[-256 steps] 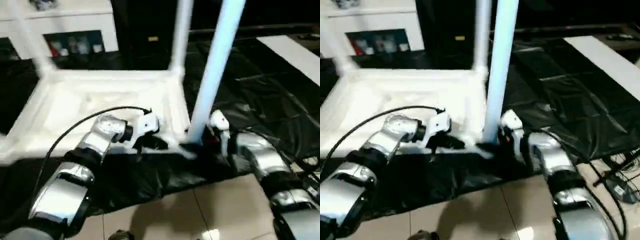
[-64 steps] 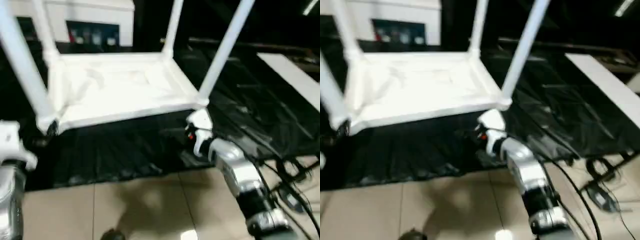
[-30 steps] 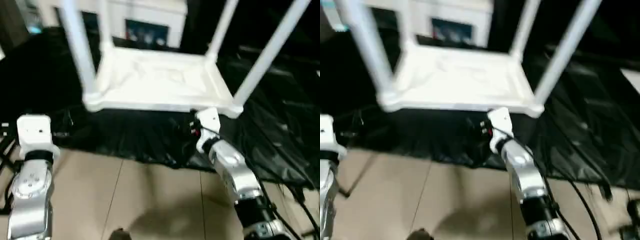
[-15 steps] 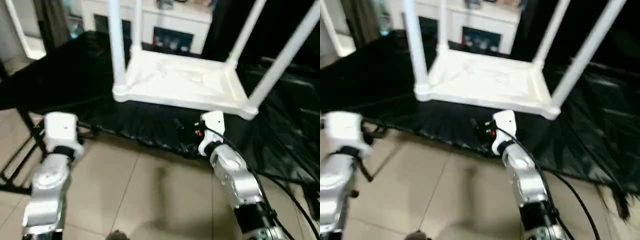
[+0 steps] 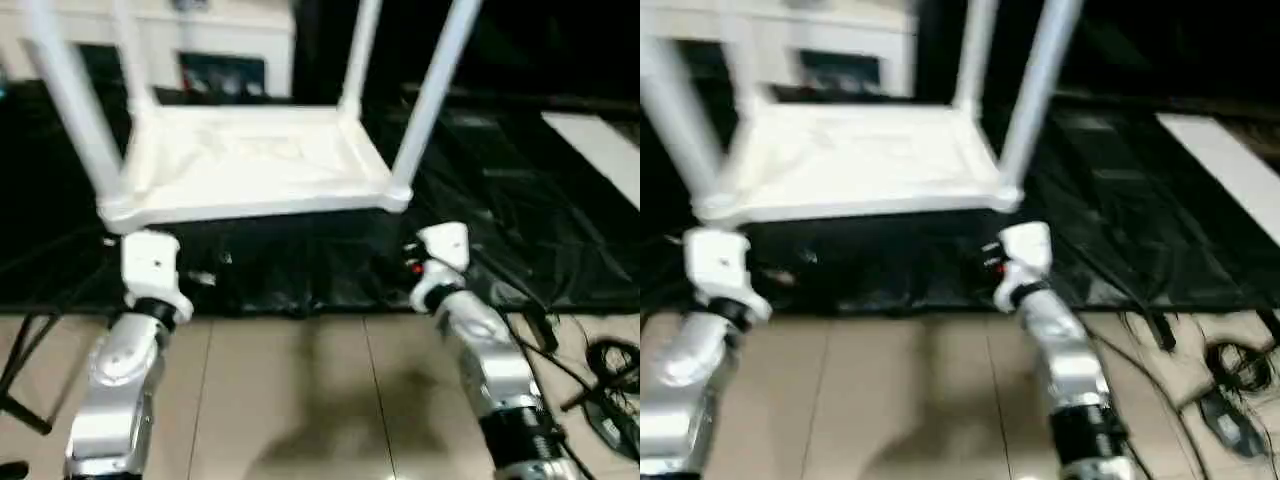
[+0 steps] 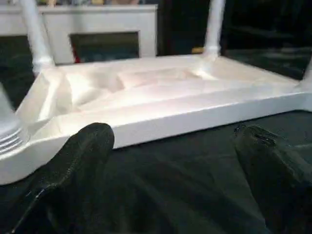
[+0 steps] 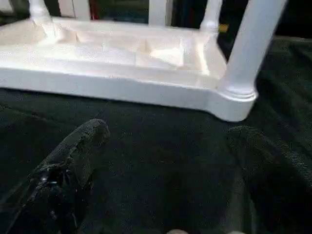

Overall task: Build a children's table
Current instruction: Move to table

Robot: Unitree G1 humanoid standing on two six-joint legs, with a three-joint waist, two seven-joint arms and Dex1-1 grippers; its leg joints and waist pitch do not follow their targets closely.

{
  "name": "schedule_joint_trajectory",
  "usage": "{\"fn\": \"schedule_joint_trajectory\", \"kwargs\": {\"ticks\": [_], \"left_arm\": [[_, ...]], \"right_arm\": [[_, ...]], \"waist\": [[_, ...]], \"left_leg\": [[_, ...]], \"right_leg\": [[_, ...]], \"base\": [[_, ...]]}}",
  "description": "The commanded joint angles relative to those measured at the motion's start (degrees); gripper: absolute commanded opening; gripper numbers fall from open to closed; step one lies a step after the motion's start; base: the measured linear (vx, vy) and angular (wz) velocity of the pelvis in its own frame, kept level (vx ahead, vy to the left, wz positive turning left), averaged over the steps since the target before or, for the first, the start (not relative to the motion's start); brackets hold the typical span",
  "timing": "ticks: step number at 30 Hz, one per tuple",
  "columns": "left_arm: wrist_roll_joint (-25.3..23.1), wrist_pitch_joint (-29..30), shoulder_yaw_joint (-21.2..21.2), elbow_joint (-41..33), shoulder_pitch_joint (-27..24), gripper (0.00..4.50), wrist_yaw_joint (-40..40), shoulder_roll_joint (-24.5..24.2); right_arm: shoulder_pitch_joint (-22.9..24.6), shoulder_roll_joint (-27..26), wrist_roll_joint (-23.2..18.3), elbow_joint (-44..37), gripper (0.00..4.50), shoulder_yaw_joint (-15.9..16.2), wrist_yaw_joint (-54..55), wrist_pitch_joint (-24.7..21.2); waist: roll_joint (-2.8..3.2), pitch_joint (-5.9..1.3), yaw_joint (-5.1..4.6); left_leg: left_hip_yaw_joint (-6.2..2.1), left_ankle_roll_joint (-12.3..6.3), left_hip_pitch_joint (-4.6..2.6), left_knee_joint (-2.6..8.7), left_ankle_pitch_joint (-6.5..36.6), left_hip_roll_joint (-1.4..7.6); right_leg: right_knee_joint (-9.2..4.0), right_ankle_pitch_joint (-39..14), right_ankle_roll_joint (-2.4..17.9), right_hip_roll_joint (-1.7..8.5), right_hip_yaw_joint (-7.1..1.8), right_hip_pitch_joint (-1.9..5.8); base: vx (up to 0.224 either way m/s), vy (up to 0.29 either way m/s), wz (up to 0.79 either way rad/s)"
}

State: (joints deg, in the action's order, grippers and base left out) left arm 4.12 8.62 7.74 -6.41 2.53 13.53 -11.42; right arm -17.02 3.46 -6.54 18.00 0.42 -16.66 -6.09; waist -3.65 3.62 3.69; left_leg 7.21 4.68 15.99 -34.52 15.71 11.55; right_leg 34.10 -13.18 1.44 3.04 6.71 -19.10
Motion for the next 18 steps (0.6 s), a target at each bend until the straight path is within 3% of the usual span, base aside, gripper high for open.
{"fn": "schedule_joint_trajectory", "kwargs": {"ticks": [1,2,3,4,5,6,7,8,9,10,11,12,13,14,15,16,17,18], "left_arm": [[0.13,0.45,0.75,-1.3,-0.26,4.48,-0.18,-0.61],[0.14,0.46,0.83,-1.35,-0.3,4.48,-0.23,-0.64],[0.37,0.42,1.17,-1.49,-0.45,4.48,-0.28,-0.76],[0.44,0.45,1.28,-1.52,-0.57,4.48,-0.32,-0.77],[0.52,0.37,1.4,-1.56,-0.78,4.48,-0.35,-0.8],[0.55,0.25,1.47,-1.6,-0.99,4.48,-0.37,-0.82],[0.46,0.22,1.45,-1.77,-1.44,4.48,-0.54,-0.79],[0.46,0.22,1.45,-1.77,-1.44,4.48,-0.54,-0.79],[0.45,-0.02,1.49,-2.23,-2.45,4.48,-0.89,-0.59],[0.34,0.01,1.9,-2.72,-3.5,4.48,-1.79,-0.16],[0.99,-0.71,2.42,-2.83,-3.91,4.48,-2.01,0.4],[1.56,-0.85,2.97,-3.11,-4.53,4.48,-2.27,0.79],[1.7,-0.85,3.1,-3.18,-4.68,4.48,-2.32,0.87],[1.9,-0.85,3.27,-3.29,-4.89,4.48,-2.38,0.97],[2.23,-1.59,4.26,-3.35,-6.18,4.48,-2.92,1.4],[3.15,-3.36,5.81,-3.5,-7.76,4.48,-3.12,2.07],[3.36,-4.05,6.16,-3.59,-8.31,4.48,-2.9,2.09],[3.66,-5.06,6.59,-3.76,-9.07,4.48,-2.47,2.06]], "right_arm": [[-0.69,-0.35,-0.45,-1.75,4.44,0.94,-0.14,-0.35],[-0.74,-0.34,-0.44,-1.72,4.44,0.99,-0.18,-0.37],[-1.01,-0.2,-0.2,-1.43,4.44,1.29,-0.36,-0.28],[-1.06,-0.17,-0.2,-1.29,4.44,1.42,-0.6,-0.2],[-1.07,-0.1,-0.14,-1.15,4.44,1.66,-0.96,-0.06],[-1.04,-0.03,-0.05,-1.07,4.44,1.9,-1.32,0.08],[-0.89,-0.19,-0.39,-1.2,4.44,1.78,-1.76,0.0],[-0.89,-0.19,-0.39,-1.2,4.44,1.78,-1.76,0.0],[-0.77,0.79,1.91,-1.4,4.44,3.46,-2.26,0.66],[-0.59,1.07,2.61,-1.53,4.44,4.08,-2.61,1.02],[-0.49,0.72,2.03,-1.62,4.44,3.58,-2.45,1.0],[-0.49,0.02,0.4,-1.66,4.44,2.35,-2.31,0.1],[-0.5,-0.17,-0.05,-1.66,4.44,2.01,-2.28,-0.18],[-0.52,-0.43,-0.68,-1.66,4.44,1.54,-2.24,-0.56],[-0.28,-0.11,-0.7,-1.98,4.44,1.88,-2.84,-0.34],[0.22,0.4,-0.67,-2.5,4.44,2.62,-3.65,0.0],[0.45,0.51,-0.91,-2.77,4.44,2.74,-3.99,-0.03],[0.81,0.61,-1.41,-3.19,4.44,2.81,-4.49,-0.18]], "waist": [[1.73,-4.19,0.93],[1.88,-4.32,0.29],[1.94,-4.79,-1.54],[1.63,-4.83,-1.97],[0.92,-4.67,-1.7],[0.13,-4.59,-0.91],[-1.16,-4.86,3.62],[-0.63,-4.36,4.5],[0.39,-4.04,5.71],[0.49,-4.17,5.68],[3.58,-5.37,2.88],[5.55,-4.6,1.08],[4.59,-5.92,0.28],[3.34,-5.52,2.14],[2.25,-6.01,2.45],[1.12,-5.76,2.69],[-2.14,-5.17,2.43],[-3.92,-4.89,2.61]], "left_leg": [[1.18,-5.67,0.38,5.52,2.5,0.08],[0.6,-6.51,-1.6,6.05,2.24,0.88],[-2.38,-13.75,-6.1,5.87,-5.79,2.39],[-2.81,-16.68,-7.54,5.35,-7.9,2.5],[-2.06,-20.49,-7.28,4.28,-10.48,1.08],[-0.22,-20.78,-4.62,3.23,-10.77,-1.59],[0.6,-15.43,5.62,-4.31,0.15,-5.06],[-0.33,-11.35,6.99,-6.11,2.05,-3.1],[-2.29,-3.68,9.5,-5.74,0.89,0.26],[-2.57,-6.21,11.33,-3.14,-2.86,0.18],[-3.75,-14.45,3.58,0.83,-19.73,-0.02],[-8.59,-23.38,-1.8,1.47,-17.3,1.5],[-13.34,-33.0,-6.4,0.11,-44.09,6.65],[-10.49,-29.49,-4.45,-2.22,-63.01,6.35],[-7.12,-22.45,-2.89,-3.25,-76.69,3.18],[-5.12,-19.48,-1.56,-3.33,-77.95,1.34],[-1.0,-14.15,0.57,-3.89,-60.78,-3.41],[0.91,-12.07,2.43,-3.66,-30.05,-5.97]], "right_leg": [[-4.69,-20.16,10.6,3.37,-3.29,4.14],[-3.28,-14.22,12.35,2.53,-2.64,2.77],[0.18,-1.95,13.88,1.79,-1.15,-0.34],[0.79,-0.46,13.71,2.19,-1.2,-1.65],[0.88,2.95,13.85,3.28,-2.33,-1.08],[0.14,5.76,14.66,3.49,-4.02,2.09],[-3.93,11.04,22.43,8.86,-13.76,13.01],[-4.59,15.62,25.64,10.87,-15.45,13.06],[-3.29,26.8,25.47,9.28,-14.81,14.09],[-1.67,32.9,20.25,6.51,-10.43,15.09],[3.6,28.09,6.84,-1.93,-1.4,9.05],[7.94,6.2,3.15,-3.28,0.95,-0.08],[11.79,-11.25,-0.63,-0.85,-0.74,-5.63],[11.34,-2.03,-4.86,1.49,-3.42,-8.22],[9.37,9.66,-6.92,1.6,-3.96,-8.88],[7.25,16.1,-5.82,1.51,-4.44,-8.72],[0.57,30.59,-1.6,2.29,-6.65,-7.64],[-0.59,31.11,1.49,5.94,-10.56,-4.21]], "base": [[0.211,-0.009,0.11],[0.211,-0.009,0.11],[0.261,-0.024,0.13],[0.258,-0.016,0.11],[0.258,-0.016,0.11],[0.26,0.013,0.16],[0.244,0.067,0.37],[0.244,0.067,0.37],[0.2,0.121,0.48],[0.054,0.141,0.37],[0.054,0.141,0.37],[0.004,0.058,0.07],[0.135,-0.052,-0.08],[0.135,-0.052,-0.08],[0.0,0.0,0.0],[-0.258,0.069,0.13],[-0.258,0.069,0.13],[-0.272,0.065,0.41]]}}
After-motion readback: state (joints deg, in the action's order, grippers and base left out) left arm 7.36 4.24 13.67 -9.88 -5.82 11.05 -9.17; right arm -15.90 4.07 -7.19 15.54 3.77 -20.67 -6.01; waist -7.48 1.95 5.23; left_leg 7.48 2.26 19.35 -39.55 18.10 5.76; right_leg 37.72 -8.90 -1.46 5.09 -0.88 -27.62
